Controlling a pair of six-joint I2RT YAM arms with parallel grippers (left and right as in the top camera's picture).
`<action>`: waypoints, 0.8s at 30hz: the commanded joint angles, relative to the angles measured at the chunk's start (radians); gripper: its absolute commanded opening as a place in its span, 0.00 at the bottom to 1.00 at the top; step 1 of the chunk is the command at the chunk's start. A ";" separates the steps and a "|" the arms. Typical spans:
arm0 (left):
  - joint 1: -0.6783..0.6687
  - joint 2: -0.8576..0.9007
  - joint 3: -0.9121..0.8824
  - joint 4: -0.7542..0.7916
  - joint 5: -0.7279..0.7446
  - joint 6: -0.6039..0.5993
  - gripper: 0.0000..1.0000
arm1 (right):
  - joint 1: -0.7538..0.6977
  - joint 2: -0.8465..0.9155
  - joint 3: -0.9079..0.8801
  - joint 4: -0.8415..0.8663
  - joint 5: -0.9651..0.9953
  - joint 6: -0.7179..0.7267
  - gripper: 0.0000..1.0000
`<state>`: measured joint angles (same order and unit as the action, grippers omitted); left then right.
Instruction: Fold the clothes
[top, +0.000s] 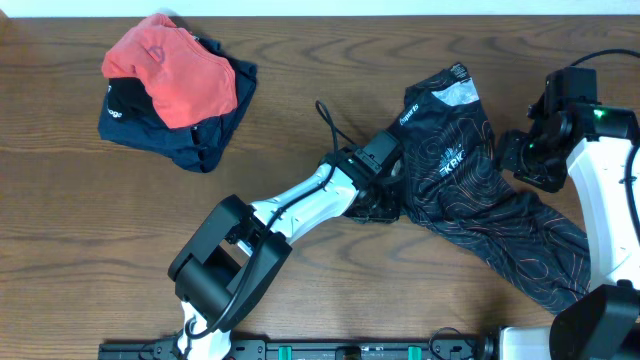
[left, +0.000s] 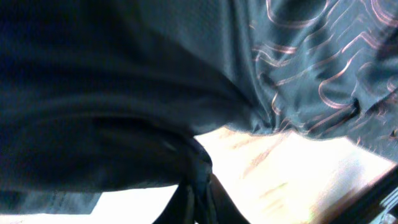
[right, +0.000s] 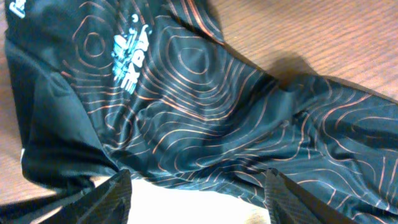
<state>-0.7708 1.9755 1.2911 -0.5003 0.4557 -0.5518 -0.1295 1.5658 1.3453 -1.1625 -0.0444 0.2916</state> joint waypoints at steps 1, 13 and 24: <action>0.040 -0.033 0.018 -0.048 0.022 0.074 0.06 | -0.045 -0.016 -0.001 0.000 0.029 0.032 0.71; 0.301 -0.344 0.019 -0.121 0.024 0.121 0.06 | -0.266 -0.016 -0.116 -0.008 -0.021 0.060 0.80; 0.354 -0.524 0.019 -0.134 -0.055 0.167 0.06 | -0.388 -0.016 -0.389 0.062 -0.136 0.006 0.75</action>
<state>-0.4213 1.4670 1.2911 -0.6250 0.4606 -0.4171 -0.5110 1.5658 0.9817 -1.1034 -0.1081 0.3302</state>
